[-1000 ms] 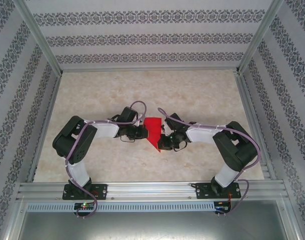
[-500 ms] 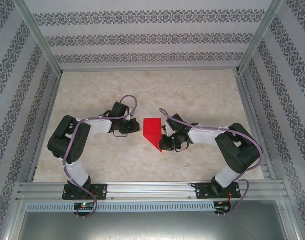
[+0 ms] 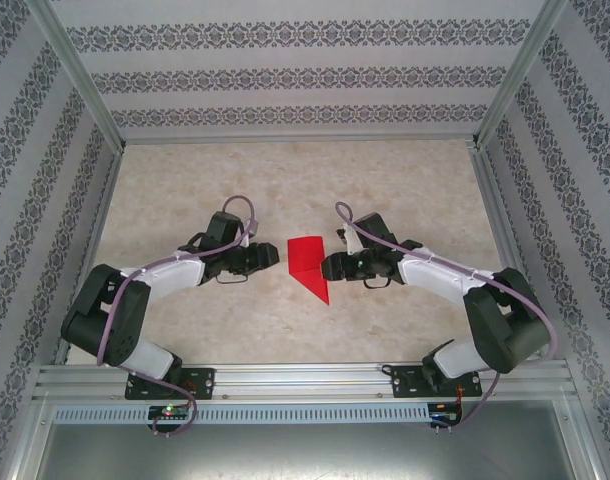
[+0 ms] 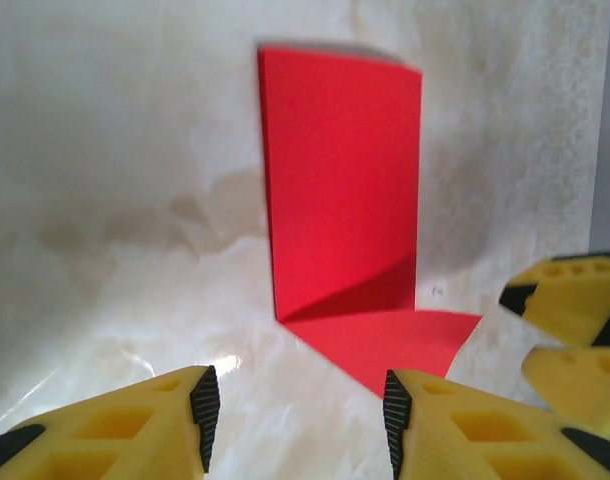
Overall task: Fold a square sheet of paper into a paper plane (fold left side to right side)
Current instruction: Fourth fold the wing at the center of the table.
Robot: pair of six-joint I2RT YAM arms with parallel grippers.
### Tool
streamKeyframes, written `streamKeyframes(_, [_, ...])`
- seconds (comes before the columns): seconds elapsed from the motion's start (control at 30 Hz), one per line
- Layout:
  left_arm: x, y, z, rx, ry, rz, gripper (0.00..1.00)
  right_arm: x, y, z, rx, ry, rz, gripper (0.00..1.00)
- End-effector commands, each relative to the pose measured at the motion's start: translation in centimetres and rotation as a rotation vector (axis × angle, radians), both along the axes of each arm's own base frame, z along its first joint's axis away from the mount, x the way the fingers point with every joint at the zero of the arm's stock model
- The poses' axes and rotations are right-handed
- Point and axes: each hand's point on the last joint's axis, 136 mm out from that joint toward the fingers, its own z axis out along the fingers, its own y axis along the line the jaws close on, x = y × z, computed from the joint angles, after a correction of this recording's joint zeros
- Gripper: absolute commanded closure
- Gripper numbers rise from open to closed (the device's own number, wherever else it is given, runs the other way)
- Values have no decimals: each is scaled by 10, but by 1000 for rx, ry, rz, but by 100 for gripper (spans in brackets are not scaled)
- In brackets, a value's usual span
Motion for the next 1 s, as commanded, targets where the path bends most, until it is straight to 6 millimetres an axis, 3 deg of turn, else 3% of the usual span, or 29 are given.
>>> streamKeyframes(0.0, [-4, -18, 8, -81, 24, 4, 49, 8, 16, 6, 40, -57, 93, 42])
streamKeyframes(0.1, [-7, -23, 2, -82, 41, 6, 48, 11, 23, 0, 57, -46, 107, 43])
streamKeyframes(0.23, [-7, -33, -7, -99, 84, 1, 48, 14, 25, -12, 42, -22, 108, 56])
streamKeyframes(0.43, [-6, -46, -13, -104, 108, -10, 47, 19, 22, -19, 17, -29, 90, 91])
streamKeyframes(0.5, [-6, -49, -13, -103, 111, -11, 47, 20, 19, -20, 10, -33, 83, 99])
streamKeyframes(0.8, [-4, -66, -14, -111, 127, -41, 49, 21, 11, -25, -19, -25, 63, 100])
streamKeyframes(0.97, [-3, -63, -16, -81, 130, -29, 48, 19, 5, -25, -20, -27, 48, 100])
